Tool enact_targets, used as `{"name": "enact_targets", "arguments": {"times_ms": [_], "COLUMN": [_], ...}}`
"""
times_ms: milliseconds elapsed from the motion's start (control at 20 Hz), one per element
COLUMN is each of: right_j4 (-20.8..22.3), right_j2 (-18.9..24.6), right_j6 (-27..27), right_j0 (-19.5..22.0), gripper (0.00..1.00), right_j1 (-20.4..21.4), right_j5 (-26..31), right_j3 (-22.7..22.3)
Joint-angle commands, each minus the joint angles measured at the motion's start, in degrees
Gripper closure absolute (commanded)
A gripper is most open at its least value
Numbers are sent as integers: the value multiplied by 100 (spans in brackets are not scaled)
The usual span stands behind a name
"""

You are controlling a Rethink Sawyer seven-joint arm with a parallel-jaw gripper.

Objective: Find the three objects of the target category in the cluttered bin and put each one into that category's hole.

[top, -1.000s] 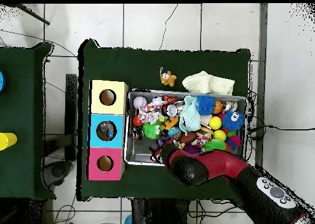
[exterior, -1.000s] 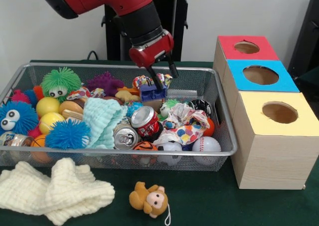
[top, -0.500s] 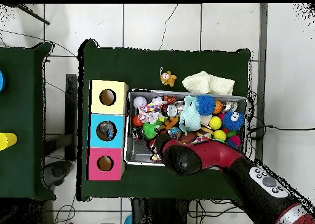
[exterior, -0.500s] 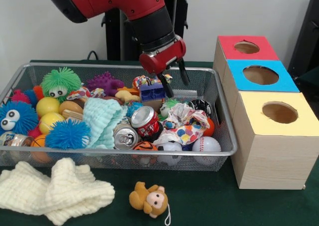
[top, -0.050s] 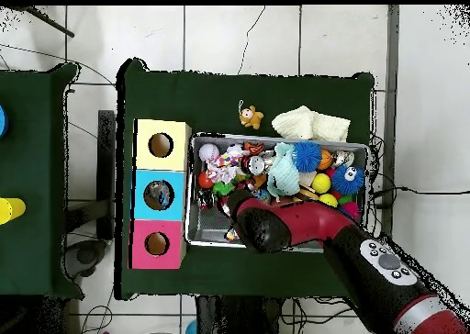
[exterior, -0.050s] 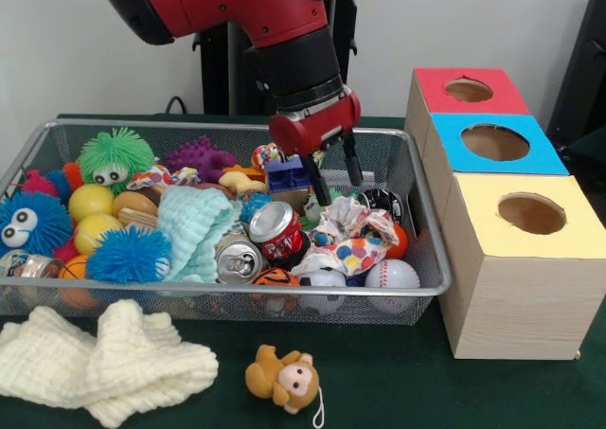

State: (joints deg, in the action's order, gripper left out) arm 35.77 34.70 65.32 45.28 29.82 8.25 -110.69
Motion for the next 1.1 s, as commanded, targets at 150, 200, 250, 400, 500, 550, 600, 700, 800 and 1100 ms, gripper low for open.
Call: {"name": "enact_targets", "arguments": {"times_ms": [150, 200, 250, 400, 500, 550, 600, 700, 800, 1100], "right_j4": [-265, -258, -239, -175, -133, -117, -86, -30, -7, -87], "right_j2": [-329, -328, -332, -320, -330, -342, -421, -594, -772, -956], "right_j6": [1016, 980, 975, 959, 954, 957, 1002, 1100, 1200, 1195], "right_j0": [-5, -1, 2, 68, 106, 106, 49, -75, -186, -277], "gripper": [0, 0, 0, 0, 0, 0, 0, 0, 0, 0], "right_j1": [-390, -475, -489, -467, -470, -474, -435, -341, -229, -31], "right_j5": [-174, -189, -243, -384, -446, -478, -588, -833, -1136, -1685], "right_j3": [719, 747, 737, 660, 637, 642, 660, 688, 679, 549]}}
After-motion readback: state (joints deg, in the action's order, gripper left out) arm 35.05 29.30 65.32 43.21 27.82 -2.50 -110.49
